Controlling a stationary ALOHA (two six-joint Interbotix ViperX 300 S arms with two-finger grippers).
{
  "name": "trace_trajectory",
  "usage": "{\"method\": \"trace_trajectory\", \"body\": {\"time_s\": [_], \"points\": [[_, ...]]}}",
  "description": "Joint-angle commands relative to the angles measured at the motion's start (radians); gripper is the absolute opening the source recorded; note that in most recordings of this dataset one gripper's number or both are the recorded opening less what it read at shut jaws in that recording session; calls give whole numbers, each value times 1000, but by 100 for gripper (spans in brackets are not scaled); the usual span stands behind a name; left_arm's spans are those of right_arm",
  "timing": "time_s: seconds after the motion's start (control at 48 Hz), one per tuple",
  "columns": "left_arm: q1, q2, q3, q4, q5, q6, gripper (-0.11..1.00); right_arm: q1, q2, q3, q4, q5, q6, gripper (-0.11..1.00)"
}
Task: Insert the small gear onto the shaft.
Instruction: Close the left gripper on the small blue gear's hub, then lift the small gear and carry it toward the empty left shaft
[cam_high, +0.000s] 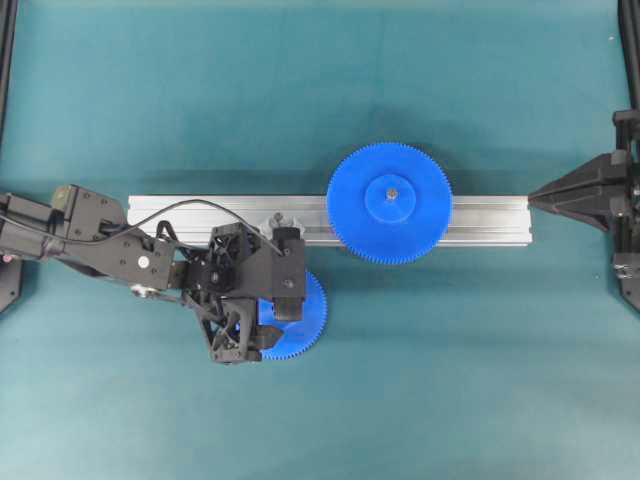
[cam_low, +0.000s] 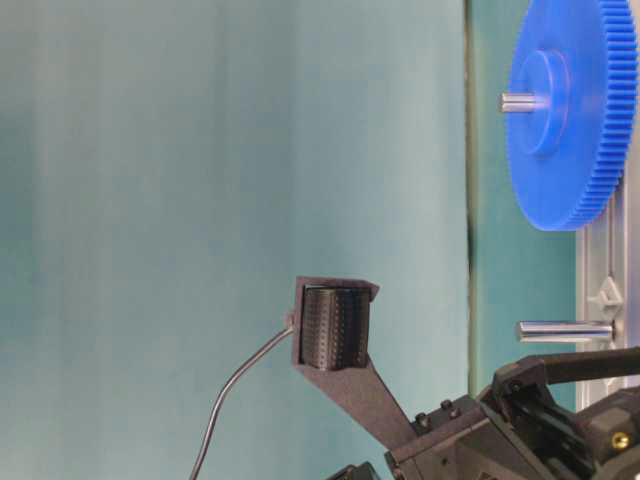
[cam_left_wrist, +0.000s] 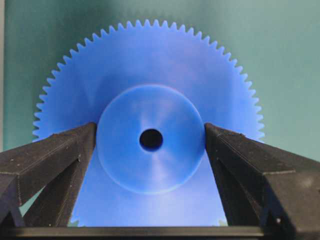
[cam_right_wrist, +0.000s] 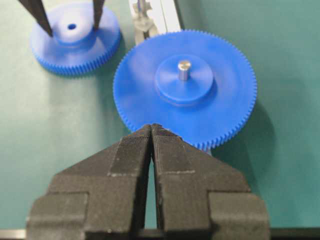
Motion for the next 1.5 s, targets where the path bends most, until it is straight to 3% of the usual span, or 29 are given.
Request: {"method": "trace_trajectory", "body": {"time_s": [0.0, 0.271, 0.479, 1.208, 1.479], "points": [[0, -3, -6, 2, -2, -3, 91, -3, 3, -9, 0, -8, 11, 8], [0, -6, -11, 2, -2, -3, 88, -3, 0, -9, -2, -6, 11, 8], [0, -9, -23, 2, -2, -2, 71, -3, -2, -8, -2, -8, 11, 8], [5, -143, -49, 3, -2, 3, 71, -8, -35, 5, -2, -9, 11, 8], [37, -224, -64, 2, -2, 64, 71, -8, -35, 11, 0, -14, 11, 8]]}}
